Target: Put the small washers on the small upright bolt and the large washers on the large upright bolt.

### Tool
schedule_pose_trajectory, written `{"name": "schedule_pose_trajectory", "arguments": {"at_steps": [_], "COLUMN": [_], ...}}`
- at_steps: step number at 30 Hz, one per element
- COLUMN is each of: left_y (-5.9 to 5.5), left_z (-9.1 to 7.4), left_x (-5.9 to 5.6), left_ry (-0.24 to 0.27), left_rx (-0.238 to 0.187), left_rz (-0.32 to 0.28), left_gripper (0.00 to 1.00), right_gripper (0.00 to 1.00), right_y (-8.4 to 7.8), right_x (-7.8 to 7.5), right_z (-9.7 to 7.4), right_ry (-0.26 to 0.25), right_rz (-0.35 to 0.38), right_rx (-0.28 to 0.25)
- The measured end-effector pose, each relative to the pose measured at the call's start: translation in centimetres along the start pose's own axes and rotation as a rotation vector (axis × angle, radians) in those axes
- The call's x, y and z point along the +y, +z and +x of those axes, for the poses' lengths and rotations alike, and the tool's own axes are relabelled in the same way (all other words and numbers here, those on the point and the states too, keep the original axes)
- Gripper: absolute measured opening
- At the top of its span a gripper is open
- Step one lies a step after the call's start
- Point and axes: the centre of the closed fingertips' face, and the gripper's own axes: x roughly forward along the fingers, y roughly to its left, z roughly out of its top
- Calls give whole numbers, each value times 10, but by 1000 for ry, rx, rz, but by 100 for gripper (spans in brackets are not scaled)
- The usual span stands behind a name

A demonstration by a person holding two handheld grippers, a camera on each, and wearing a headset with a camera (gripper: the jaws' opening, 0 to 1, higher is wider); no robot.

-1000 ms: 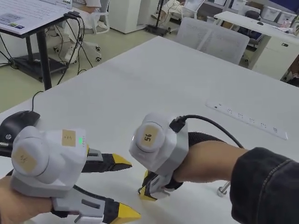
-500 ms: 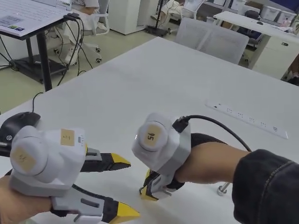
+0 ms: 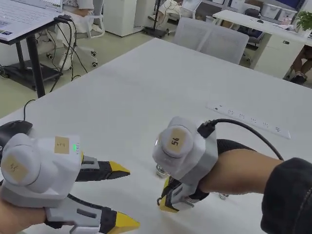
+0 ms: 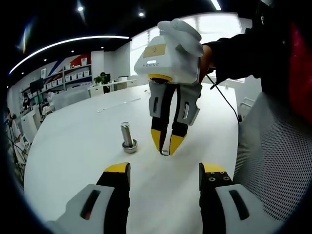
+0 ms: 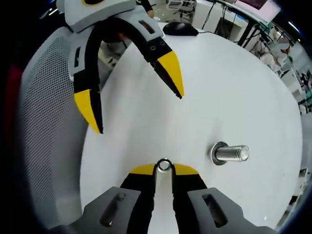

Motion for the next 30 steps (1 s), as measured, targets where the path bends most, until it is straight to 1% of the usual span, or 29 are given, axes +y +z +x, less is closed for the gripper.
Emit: {"name": "schedule_pose_trajectory", "arguments": {"at_steps": [6,13,20,30], "left_y": [2,2,1,1], "left_z": [0,0,1,0], "left_x": [0,-3,-5,-7], "left_ry": [-2,-7,-10,-19], "left_rx": [1,8,18,32], "left_rz": [8,12,15,18], "left_gripper": [56,56,56,56], "right_gripper": [14,14,14,14], "right_y": [-16,-38,-56,-80], "right_x": [2,3,3,-5], "right_z": [-12,-27,-39,-54], "right_ry": [-21,-47,-75,-109], "right_rz": [19,66,109,171], "right_rx": [10,8,4,2]}}
